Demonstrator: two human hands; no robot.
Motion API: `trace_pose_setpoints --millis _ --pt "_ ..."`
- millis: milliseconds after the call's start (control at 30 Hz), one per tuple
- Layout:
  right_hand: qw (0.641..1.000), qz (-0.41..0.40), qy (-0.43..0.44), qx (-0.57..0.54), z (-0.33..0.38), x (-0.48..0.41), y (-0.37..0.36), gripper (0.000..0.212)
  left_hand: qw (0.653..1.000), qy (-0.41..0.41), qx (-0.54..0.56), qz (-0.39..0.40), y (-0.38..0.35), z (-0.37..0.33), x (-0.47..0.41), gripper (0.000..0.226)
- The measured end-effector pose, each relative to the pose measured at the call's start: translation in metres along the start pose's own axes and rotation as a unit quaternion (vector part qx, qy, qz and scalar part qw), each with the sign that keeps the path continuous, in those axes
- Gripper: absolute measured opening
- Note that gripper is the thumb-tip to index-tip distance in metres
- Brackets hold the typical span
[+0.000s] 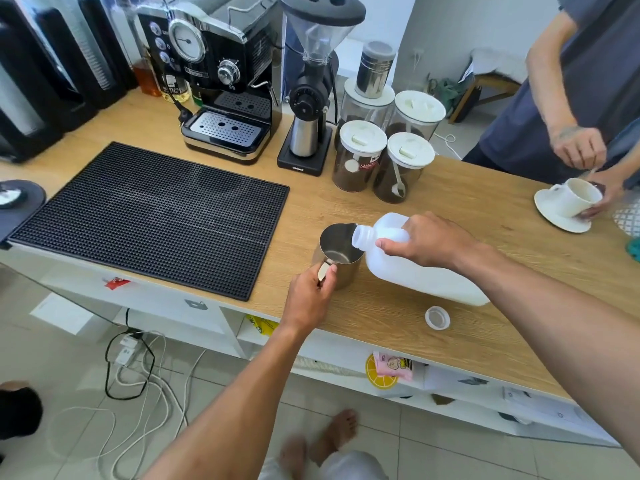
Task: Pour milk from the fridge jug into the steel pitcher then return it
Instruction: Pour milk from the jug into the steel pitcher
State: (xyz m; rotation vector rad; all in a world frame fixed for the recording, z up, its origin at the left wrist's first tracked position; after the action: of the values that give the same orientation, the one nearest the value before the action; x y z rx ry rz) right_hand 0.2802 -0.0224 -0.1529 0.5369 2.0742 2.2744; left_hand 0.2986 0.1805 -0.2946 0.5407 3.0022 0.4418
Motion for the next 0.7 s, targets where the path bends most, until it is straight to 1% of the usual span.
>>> trace_pose_setpoints --millis 200,500,700 --pt "1.0 0.012 -0.005 0.006 0.001 -0.003 0.003 0.064 1.0 -0.006 -0.003 0.004 0.002 -0.004 0.002 0.035" --pt "0.998 0.042 0.011 0.035 0.016 -0.004 0.015 0.061 1.0 -0.012 0.01 -0.01 0.001 0.004 0.001 0.035" --pt "0.998 0.048 0.008 0.035 0.017 -0.004 0.016 0.061 0.999 -0.019 0.026 -0.021 -0.001 0.006 0.001 0.037"
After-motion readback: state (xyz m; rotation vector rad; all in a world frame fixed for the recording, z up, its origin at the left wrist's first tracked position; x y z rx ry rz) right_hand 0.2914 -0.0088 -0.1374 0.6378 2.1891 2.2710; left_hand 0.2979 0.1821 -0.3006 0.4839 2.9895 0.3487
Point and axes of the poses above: each hand's wrist, its own x-axis away from the middle knuckle, its own y-axis out of the back of the hand, z = x × y, the point moved 3 cm from there along -x, towards the middle knuckle, and after that the axes turned 3 degrees about x, right-handed, at the moved point
